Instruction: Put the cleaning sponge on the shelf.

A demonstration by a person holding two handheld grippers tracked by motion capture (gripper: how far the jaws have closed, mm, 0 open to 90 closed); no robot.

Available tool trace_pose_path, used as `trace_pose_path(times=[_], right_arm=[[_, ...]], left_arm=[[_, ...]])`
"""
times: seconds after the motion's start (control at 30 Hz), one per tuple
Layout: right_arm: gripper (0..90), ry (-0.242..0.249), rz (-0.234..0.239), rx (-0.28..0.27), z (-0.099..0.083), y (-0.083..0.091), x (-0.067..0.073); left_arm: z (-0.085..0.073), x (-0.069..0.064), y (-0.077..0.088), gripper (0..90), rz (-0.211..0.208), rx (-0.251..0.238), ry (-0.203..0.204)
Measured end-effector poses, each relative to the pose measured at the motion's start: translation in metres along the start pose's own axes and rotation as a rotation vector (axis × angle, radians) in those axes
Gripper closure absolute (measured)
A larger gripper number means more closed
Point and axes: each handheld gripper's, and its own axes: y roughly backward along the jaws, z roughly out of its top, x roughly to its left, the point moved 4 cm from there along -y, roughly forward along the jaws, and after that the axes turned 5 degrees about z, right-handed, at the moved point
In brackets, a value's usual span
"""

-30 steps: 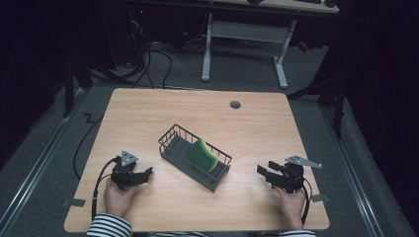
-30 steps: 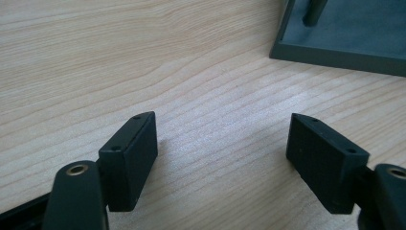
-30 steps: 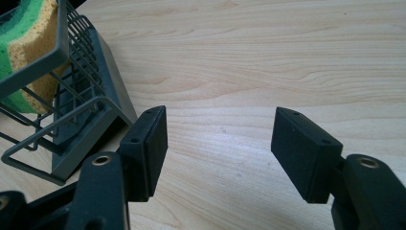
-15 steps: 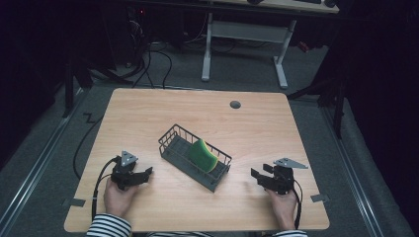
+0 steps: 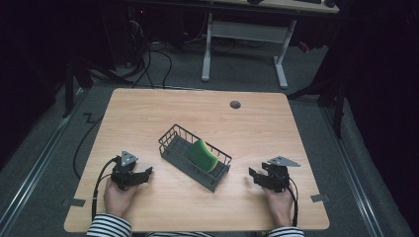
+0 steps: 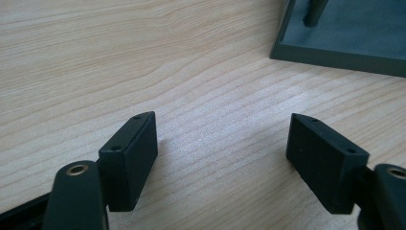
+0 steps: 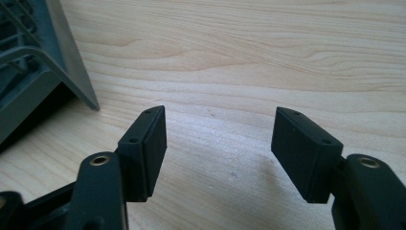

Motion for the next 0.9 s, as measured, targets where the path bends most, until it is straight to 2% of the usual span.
trace_pose_path(times=[0.5, 0.63, 0.77, 0.9], right_arm=[[35.5, 0.024, -0.031, 0.045, -0.006, -0.012, 0.001], [34.1, 0.051, -0.045, 0.044, -0.007, -0.013, 0.003], [31.5, 0.102, -0.074, 0.062, -0.007, -0.015, 0.008], [31.1, 0.094, -0.076, 0.063, -0.007, -0.015, 0.007]], left_arm=[[0.0, 0.0, 0.0, 26.8, 0.002, 0.001, -0.001], [0.0, 0.0, 0.0, 26.8, 0.002, 0.001, -0.001], [0.0, 0.0, 0.0, 26.8, 0.001, 0.001, -0.001], [0.0, -0.001, 0.0, 28.5, -0.003, -0.004, -0.006]])
